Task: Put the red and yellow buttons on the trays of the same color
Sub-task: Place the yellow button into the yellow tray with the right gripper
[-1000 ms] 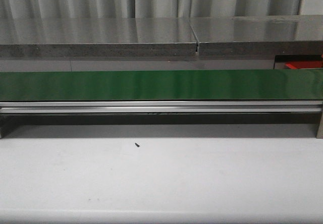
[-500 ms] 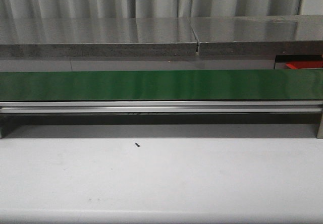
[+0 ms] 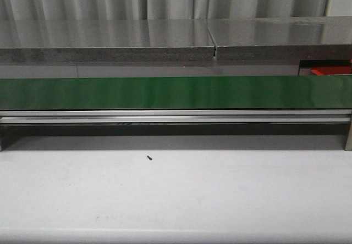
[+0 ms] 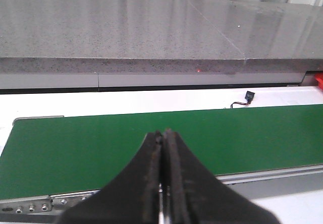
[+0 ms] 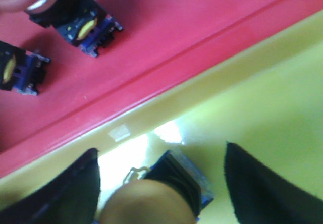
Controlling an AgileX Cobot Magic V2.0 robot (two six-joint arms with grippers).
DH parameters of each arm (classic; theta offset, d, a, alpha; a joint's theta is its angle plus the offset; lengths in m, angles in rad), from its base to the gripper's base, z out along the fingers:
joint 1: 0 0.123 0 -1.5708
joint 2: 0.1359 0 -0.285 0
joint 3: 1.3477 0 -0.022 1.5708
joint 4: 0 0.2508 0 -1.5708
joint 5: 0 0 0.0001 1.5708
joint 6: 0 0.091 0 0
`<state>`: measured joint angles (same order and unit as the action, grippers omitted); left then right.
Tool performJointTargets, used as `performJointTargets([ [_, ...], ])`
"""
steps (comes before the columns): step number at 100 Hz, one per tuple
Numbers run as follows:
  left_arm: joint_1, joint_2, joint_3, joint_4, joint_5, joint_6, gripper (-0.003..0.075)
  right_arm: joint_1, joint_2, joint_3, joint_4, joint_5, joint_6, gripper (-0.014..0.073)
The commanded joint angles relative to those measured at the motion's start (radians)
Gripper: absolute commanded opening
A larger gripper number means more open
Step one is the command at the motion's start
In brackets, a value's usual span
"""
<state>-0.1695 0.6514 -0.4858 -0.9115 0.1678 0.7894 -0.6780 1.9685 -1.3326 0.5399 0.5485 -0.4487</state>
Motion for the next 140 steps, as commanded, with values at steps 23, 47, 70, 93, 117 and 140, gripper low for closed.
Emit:
performJointTargets([
  [23, 0.003, 0.001, -0.029, -0.018, -0.045, 0.003, -0.0019, 0.022, -0.190, -0.028, 0.052, -0.045, -0.029, 0.0582],
  [47, 0.003, 0.001, -0.029, -0.018, -0.045, 0.003, -0.0019, 0.156, -0.369, -0.022, 0.053, -0.051, -0.087, 0.0582],
  [70, 0.003, 0.001, -0.029, -0.018, -0.045, 0.003, -0.0019, 0.341, -0.624, 0.119, 0.053, -0.142, -0.161, 0.0581],
  [93, 0.003, 0.001, -0.029, -0.018, -0.045, 0.003, -0.0019, 0.493, -0.907, 0.365, 0.053, -0.221, -0.182, 0.0581],
  [117, 0.003, 0.001, -0.029, -0.018, -0.045, 0.003, -0.0019, 0.536, -1.190, 0.599, 0.050, -0.136, -0.182, 0.0574],
  [140, 0.003, 0.001, -0.029, -0.018, -0.045, 0.003, -0.0019, 0.536, -1.442, 0.761, 0.006, -0.093, -0.182, 0.0221],
])
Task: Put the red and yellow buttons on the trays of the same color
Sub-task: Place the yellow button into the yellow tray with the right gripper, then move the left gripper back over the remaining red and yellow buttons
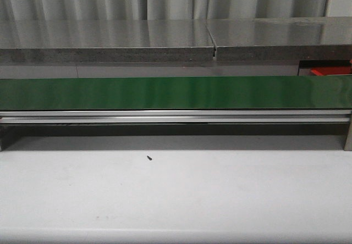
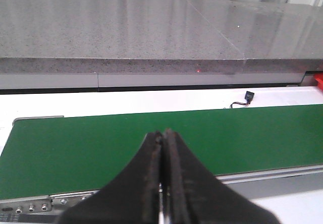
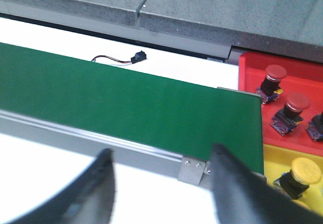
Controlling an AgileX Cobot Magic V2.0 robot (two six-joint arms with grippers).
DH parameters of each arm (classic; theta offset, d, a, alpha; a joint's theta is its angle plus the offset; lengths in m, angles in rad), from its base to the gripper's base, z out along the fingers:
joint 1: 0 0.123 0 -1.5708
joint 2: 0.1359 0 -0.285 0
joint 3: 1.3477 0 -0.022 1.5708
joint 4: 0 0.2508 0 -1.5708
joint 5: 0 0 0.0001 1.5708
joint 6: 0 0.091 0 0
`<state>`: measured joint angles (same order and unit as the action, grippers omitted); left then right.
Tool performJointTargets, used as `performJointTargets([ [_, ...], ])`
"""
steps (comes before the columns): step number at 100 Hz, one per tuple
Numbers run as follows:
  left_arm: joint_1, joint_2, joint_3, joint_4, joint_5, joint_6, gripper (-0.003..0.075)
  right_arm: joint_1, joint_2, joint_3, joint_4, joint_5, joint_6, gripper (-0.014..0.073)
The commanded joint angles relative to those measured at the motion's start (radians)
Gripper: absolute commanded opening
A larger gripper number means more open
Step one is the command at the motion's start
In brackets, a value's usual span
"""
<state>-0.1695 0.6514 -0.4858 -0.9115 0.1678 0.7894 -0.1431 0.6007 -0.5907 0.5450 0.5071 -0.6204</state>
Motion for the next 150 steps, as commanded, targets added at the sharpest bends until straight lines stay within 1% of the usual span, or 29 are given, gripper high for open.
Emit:
performJointTargets([
  [1, 0.003, 0.001, -0.029, -0.018, -0.045, 0.003, -0.0019, 0.001, -0.080, 0.025, 0.001, -0.052, -0.011, 0.0188],
  [10, 0.003, 0.001, -0.029, -0.018, -0.045, 0.003, -0.0019, 0.001, -0.139, 0.056, 0.001, -0.049, -0.011, -0.0010],
  [14, 0.003, 0.001, -0.029, -0.018, -0.045, 0.003, -0.0019, 0.001, -0.158, 0.065, 0.001, -0.048, -0.011, -0.0074],
  [35, 0.003, 0.001, -0.029, -0.018, -0.045, 0.003, -0.0019, 0.001, -0.176, 0.079, 0.001, -0.017, -0.011, -0.0068],
  [71, 0.003, 0.003, -0.029, -0.020, -0.048, 0.003, -0.0019, 0.001, -0.176, 0.080, 0.001, -0.016, -0.011, -0.0068],
  [81, 0.003, 0.010, -0.029, -0.020, -0.043, 0.003, -0.0005, 0.001, -0.176, 0.080, 0.001, -0.016, -0.011, -0.0068],
  [88, 0.003, 0.012, -0.029, -0.020, -0.037, 0.003, 0.0058, 0.001, -0.176, 0.080, 0.001, -0.016, -0.011, -0.0068],
  [95, 0.003, 0.012, -0.029, -0.020, -0.021, 0.003, 0.0174, 0.001, -0.176, 0.080, 0.001, -0.016, -0.011, -0.0068],
  [99, 0.003, 0.012, -0.029, -0.020, -0.018, 0.003, 0.0265, 0.001, -0.176, 0.080, 0.001, -0.016, -0.011, -0.0068],
  [100, 0.003, 0.012, -0.029, -0.020, -0.018, 0.003, 0.0298, 0.001, -0.176, 0.080, 0.001, -0.016, -0.011, -0.0068],
  [102, 0.003, 0.012, -0.029, -0.020, -0.018, 0.003, 0.0331, 0.001, -0.176, 0.080, 0.001, -0.016, -0.011, -0.0068],
  [107, 0.003, 0.012, -0.029, -0.020, -0.018, 0.003, 0.0468, 0.001, -0.176, 0.080, 0.001, -0.016, -0.011, -0.0068],
  [109, 0.003, 0.012, -0.029, -0.020, -0.018, 0.003, 0.0499, 0.001, -0.176, 0.080, 0.001, -0.016, -0.011, -0.0068],
  [112, 0.003, 0.012, -0.029, -0.020, -0.023, 0.003, 0.0568, 0.001, -0.176, 0.080, 0.001, -0.016, -0.011, -0.0068],
  [117, 0.003, 0.012, -0.029, -0.020, -0.037, 0.003, 0.0635, 0.001, -0.176, 0.080, 0.001, -0.016, -0.011, -0.0068],
  [123, 0.003, 0.012, -0.029, -0.026, -0.040, 0.003, 0.0666, 0.001, -0.176, 0.080, 0.001, -0.016, -0.011, -0.0068],
  [141, 0.003, 0.016, -0.036, -0.026, -0.078, 0.003, 0.0662, 0.001, -0.176, 0.080, 0.001, -0.016, -0.011, -0.0068],
  [150, 0.017, 0.042, -0.082, -0.031, -0.101, -0.011, 0.0662, 0.001, -0.176, 0.080, 0.001, -0.016, -0.011, -0.0068],
])
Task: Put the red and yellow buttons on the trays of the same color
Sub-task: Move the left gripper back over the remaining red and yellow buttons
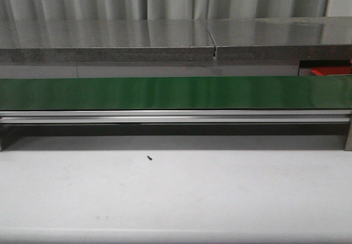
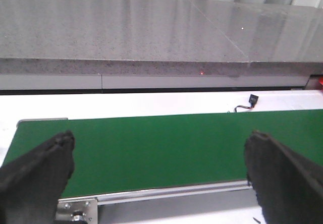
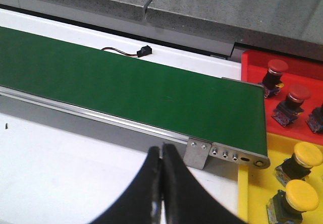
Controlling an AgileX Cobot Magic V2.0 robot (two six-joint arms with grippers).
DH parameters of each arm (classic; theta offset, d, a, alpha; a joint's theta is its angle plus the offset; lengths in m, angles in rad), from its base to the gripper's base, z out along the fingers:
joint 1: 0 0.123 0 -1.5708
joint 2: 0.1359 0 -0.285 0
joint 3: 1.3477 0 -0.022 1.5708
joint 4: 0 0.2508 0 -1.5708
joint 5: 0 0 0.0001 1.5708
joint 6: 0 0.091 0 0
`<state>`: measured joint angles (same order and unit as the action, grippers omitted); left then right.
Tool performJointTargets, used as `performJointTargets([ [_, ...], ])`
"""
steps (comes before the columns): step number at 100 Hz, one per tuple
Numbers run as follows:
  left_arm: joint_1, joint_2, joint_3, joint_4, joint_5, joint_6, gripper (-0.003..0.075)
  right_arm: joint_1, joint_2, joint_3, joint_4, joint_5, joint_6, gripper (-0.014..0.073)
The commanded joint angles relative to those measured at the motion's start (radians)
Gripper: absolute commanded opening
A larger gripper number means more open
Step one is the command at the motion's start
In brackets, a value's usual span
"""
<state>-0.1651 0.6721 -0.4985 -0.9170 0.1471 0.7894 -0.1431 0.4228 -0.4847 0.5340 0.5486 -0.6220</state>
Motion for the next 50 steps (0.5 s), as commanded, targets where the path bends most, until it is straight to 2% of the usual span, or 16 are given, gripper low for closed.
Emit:
performJointTargets([
  [1, 0.019, 0.028, -0.075, -0.025, -0.080, -0.013, 0.0662, 0.001, 0.002, -0.026, 0.012, -0.058, -0.009, -0.0068],
  [10, 0.074, 0.084, -0.158, -0.025, -0.067, -0.052, 0.0662, 0.001, 0.002, -0.026, 0.012, -0.058, -0.009, -0.0068],
  [21, 0.190, 0.189, -0.283, -0.025, -0.015, -0.056, 0.0662, 0.001, 0.002, -0.026, 0.012, -0.058, -0.009, -0.0068],
  [36, 0.396, 0.377, -0.472, -0.032, 0.165, -0.084, 0.0662, 0.001, 0.002, -0.026, 0.012, -0.058, -0.009, -0.0068],
  [50, 0.534, 0.565, -0.637, -0.032, 0.300, -0.084, 0.0662, 0.001, 0.002, -0.026, 0.012, -0.058, -0.009, -0.0068],
])
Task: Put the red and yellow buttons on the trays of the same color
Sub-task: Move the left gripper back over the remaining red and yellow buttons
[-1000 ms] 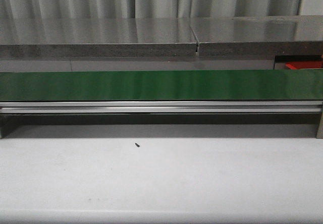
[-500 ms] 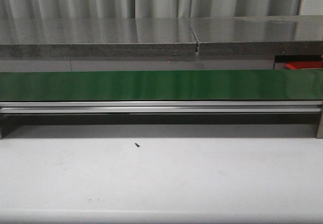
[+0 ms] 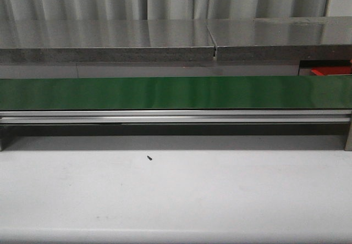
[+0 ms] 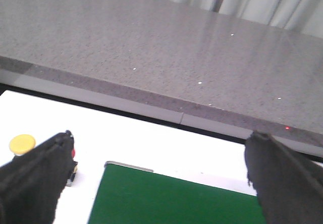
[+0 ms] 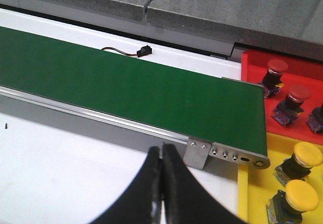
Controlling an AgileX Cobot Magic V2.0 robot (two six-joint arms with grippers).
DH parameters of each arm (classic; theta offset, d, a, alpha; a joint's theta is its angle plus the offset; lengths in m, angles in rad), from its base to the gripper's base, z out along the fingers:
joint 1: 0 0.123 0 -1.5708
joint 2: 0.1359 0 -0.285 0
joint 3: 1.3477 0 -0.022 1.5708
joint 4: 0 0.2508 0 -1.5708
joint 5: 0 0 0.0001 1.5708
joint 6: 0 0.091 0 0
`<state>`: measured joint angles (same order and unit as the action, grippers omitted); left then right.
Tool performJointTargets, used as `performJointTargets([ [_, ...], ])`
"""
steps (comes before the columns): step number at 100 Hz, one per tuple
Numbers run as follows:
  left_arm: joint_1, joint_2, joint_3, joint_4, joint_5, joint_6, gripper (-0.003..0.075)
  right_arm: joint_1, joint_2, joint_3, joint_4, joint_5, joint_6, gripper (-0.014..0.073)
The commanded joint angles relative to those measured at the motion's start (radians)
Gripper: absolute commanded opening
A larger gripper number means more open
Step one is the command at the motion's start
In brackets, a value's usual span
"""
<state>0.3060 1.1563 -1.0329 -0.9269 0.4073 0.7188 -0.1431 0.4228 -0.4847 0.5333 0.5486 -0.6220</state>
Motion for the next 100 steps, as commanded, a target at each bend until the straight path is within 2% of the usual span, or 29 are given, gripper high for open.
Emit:
performJointTargets([
  [1, 0.068, 0.090, -0.117, -0.022, 0.044, -0.014, 0.0662, 0.001, 0.002, -0.026, 0.012, -0.058, -0.009, -0.0068],
  [14, 0.131, 0.265, -0.237, -0.022, 0.111, -0.014, 0.0662, 0.001, 0.002, -0.026, 0.012, -0.058, -0.009, -0.0068],
  [37, 0.145, 0.505, -0.414, -0.004, 0.235, -0.018, 0.0660, 0.001, 0.002, -0.026, 0.012, -0.058, -0.009, -0.0068],
  [54, 0.145, 0.637, -0.505, 0.117, 0.241, -0.111, 0.0660, 0.001, 0.002, -0.026, 0.012, -0.058, -0.009, -0.0068],
  [64, 0.145, 0.695, -0.541, 0.174, 0.266, -0.142, 0.0660, 0.001, 0.002, -0.026, 0.012, -0.058, -0.009, -0.0068],
  [100, 0.145, 0.807, -0.563, 0.179, 0.246, -0.143, 0.0660, 0.001, 0.002, -0.026, 0.012, -0.058, -0.009, -0.0068],
])
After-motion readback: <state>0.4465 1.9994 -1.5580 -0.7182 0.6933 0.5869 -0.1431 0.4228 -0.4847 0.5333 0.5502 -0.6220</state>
